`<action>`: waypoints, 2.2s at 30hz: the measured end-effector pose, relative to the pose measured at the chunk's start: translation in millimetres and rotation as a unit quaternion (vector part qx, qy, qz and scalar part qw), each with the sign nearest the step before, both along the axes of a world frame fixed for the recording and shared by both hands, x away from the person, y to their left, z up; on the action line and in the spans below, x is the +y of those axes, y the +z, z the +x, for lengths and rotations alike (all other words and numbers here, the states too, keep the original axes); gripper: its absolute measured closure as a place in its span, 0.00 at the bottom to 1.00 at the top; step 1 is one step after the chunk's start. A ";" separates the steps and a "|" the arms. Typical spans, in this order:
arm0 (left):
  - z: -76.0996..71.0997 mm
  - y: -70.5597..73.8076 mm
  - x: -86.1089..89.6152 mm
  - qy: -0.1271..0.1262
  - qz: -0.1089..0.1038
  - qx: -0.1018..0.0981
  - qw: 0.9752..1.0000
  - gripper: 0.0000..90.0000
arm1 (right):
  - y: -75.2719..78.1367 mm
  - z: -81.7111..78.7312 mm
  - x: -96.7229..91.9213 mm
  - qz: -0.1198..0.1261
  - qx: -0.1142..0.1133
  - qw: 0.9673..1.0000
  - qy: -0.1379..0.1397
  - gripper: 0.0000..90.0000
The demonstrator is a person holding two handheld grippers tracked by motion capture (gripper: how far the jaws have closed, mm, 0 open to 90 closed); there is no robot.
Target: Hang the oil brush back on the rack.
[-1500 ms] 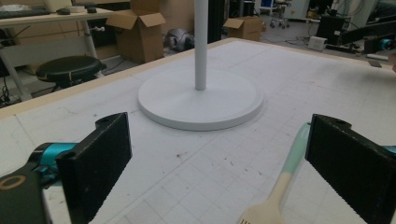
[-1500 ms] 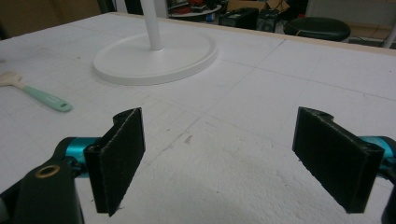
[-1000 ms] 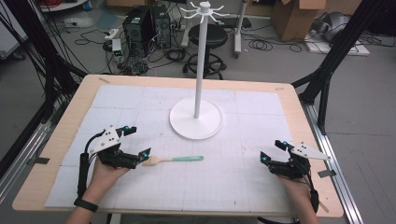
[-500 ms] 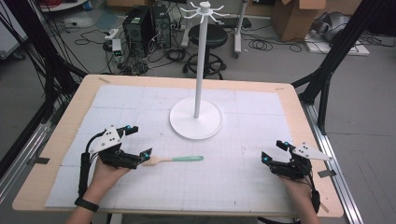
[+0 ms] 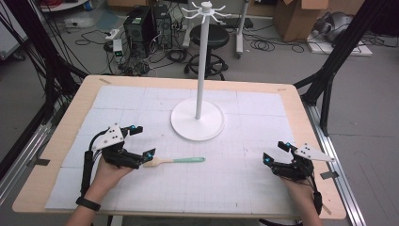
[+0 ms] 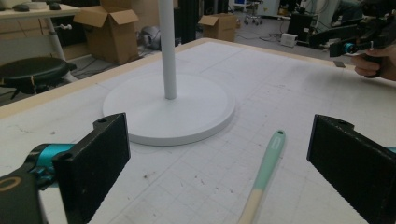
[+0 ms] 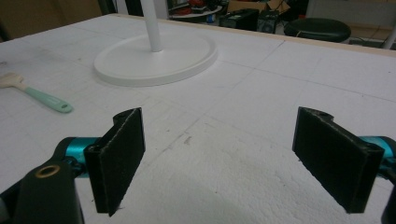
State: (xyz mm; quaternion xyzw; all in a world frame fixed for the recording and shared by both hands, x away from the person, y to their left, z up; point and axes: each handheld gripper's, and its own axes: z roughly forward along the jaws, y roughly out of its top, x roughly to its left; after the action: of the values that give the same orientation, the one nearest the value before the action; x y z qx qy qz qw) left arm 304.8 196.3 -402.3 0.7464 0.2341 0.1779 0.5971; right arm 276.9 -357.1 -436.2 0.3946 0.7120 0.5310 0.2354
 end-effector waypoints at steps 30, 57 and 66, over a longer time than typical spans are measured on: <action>22.1 -2.8 -68.9 -0.082 0.108 0.066 0.989 0.07 | -0.6 3.6 4.2 -0.004 -0.002 1.000 0.008 0.18; 31.5 -35.9 -96.9 -0.114 0.209 0.106 0.965 0.43 | -0.5 3.8 4.1 0.000 -0.003 1.000 0.011 0.18; 32.4 -36.5 -94.2 -0.127 0.223 0.114 0.960 0.65 | -0.6 4.0 4.0 0.000 -0.002 1.000 0.011 0.18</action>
State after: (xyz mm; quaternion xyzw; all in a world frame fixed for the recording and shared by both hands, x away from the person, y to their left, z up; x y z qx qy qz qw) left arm 337.2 102.1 -438.9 0.8994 0.1585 0.0620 0.4027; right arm 280.9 -353.1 -436.8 0.3854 0.7158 0.5346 0.2310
